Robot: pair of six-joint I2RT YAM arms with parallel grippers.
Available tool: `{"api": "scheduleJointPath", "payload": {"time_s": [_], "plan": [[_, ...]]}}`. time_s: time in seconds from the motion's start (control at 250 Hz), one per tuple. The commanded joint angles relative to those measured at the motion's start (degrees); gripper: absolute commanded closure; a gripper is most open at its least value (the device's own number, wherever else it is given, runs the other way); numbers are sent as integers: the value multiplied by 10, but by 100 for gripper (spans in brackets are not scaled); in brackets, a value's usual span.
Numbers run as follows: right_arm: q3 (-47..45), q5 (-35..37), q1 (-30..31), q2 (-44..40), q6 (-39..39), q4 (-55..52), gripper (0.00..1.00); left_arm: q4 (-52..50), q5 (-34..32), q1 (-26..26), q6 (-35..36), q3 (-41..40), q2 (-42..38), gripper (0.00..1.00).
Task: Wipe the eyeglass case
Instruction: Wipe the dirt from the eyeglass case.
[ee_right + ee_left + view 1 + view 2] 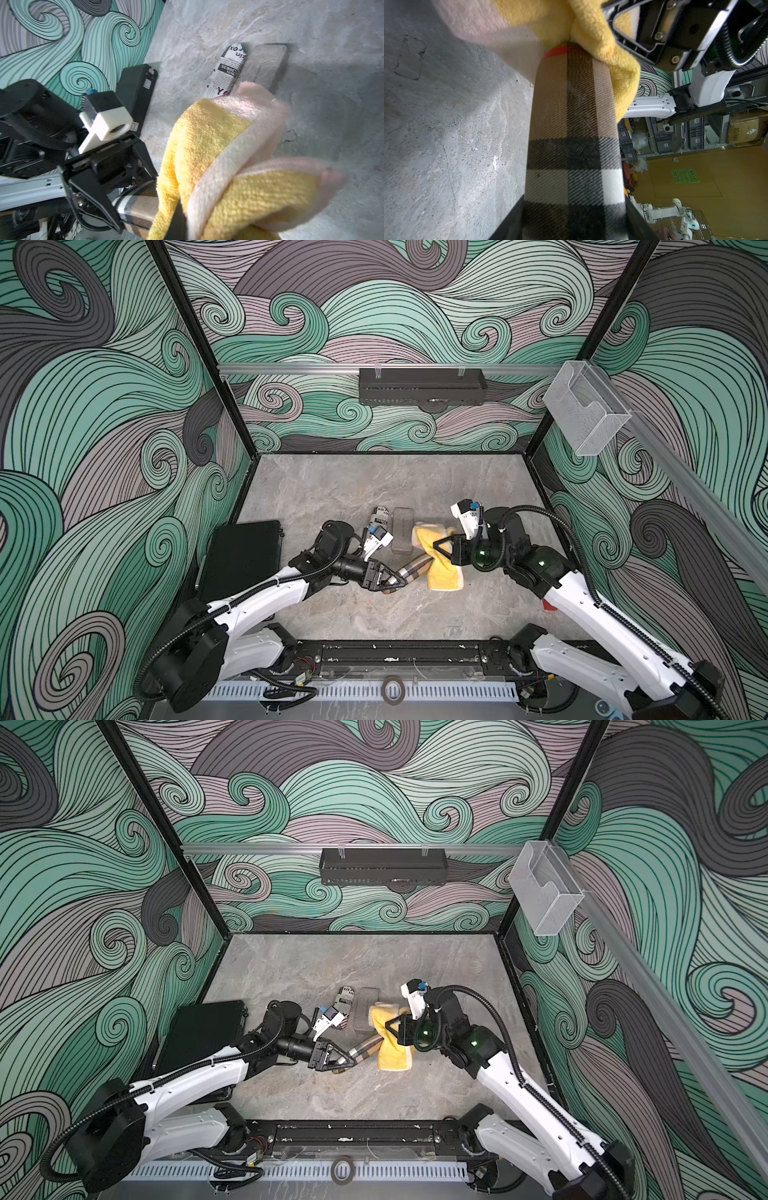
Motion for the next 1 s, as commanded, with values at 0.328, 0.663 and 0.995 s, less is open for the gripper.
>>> {"api": "scheduleJointPath", "payload": {"time_s": [0.328, 0.663, 0.995], "plan": [[4, 130, -1, 37, -12, -85, 100, 34, 11, -6, 9, 14, -4, 51], [2, -50, -3, 15, 25, 27, 100, 36, 11, -7, 9, 16, -4, 51], [-12, 164, -4, 43, -19, -126, 100, -29, -7, -9, 28, 36, -39, 51]]}}
